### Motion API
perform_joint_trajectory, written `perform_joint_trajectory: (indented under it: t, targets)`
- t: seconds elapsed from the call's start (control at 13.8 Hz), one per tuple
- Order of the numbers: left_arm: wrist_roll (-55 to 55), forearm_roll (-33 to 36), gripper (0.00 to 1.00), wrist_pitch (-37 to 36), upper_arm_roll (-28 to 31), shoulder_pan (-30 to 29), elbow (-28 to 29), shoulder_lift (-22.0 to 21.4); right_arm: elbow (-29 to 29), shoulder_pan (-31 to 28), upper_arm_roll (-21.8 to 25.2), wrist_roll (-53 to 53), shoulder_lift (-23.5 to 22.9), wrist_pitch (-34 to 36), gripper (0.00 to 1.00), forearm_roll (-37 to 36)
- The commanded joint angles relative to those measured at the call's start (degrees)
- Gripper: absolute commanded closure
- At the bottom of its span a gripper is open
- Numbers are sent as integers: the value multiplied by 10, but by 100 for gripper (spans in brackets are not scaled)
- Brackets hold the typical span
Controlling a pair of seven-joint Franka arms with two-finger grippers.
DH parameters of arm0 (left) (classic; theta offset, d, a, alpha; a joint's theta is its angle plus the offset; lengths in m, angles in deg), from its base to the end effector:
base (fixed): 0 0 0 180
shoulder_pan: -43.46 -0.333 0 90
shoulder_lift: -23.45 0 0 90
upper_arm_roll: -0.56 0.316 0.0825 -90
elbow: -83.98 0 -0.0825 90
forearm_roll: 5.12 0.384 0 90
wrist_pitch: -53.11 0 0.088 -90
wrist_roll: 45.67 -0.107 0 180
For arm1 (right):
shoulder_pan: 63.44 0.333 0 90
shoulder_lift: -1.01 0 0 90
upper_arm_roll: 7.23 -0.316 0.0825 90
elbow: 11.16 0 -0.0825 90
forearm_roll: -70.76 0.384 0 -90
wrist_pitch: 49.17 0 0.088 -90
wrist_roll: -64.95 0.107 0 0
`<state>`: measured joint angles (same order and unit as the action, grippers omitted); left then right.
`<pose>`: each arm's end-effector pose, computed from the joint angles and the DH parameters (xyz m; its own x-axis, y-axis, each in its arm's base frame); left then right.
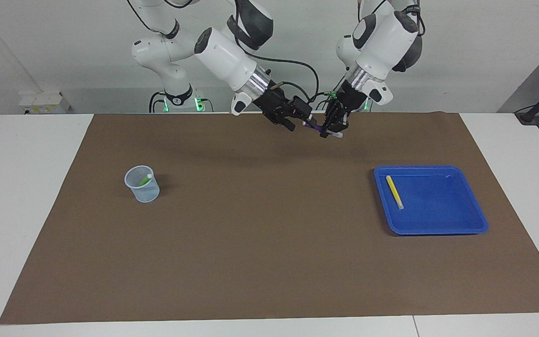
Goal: Right arm passes pens to left for tray arrangement
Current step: 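Place the purple pen in the blue tray with the left gripper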
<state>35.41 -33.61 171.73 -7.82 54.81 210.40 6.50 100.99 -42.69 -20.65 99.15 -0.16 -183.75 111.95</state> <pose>0.4447 -0.1910 0.5207 0.2977 0.8717 -0.3893 0.9531 -0.2480 0.1735 0.4885 0.3421 0.5068 0.9213 -0.3469 -0.1755 -0.3776 -0.6910 -0.6164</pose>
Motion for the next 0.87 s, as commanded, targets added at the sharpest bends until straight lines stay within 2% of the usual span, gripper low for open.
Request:
perform_joint_trajectory:
  t: [0.0,0.14,0.36,0.58,0.8]
  targets:
    - [-167,-7,100,-80,42,-12,-4,-15,-1,-51,-2,-110,13,103,0,-82]
    - [-287,11,100,-120,57,-30,-4,-18,0,-83,-1,-204,21,170,0,-137]
    - [-453,85,100,-172,62,-65,-14,-19,0,-128,-2,-363,27,239,0,-249]
    - [-621,156,100,-199,65,-104,-16,-17,6,-174,-2,-516,28,249,0,-321]
    - [-720,213,100,-197,64,-127,-15,-9,9,-211,-2,-675,27,249,0,-395]
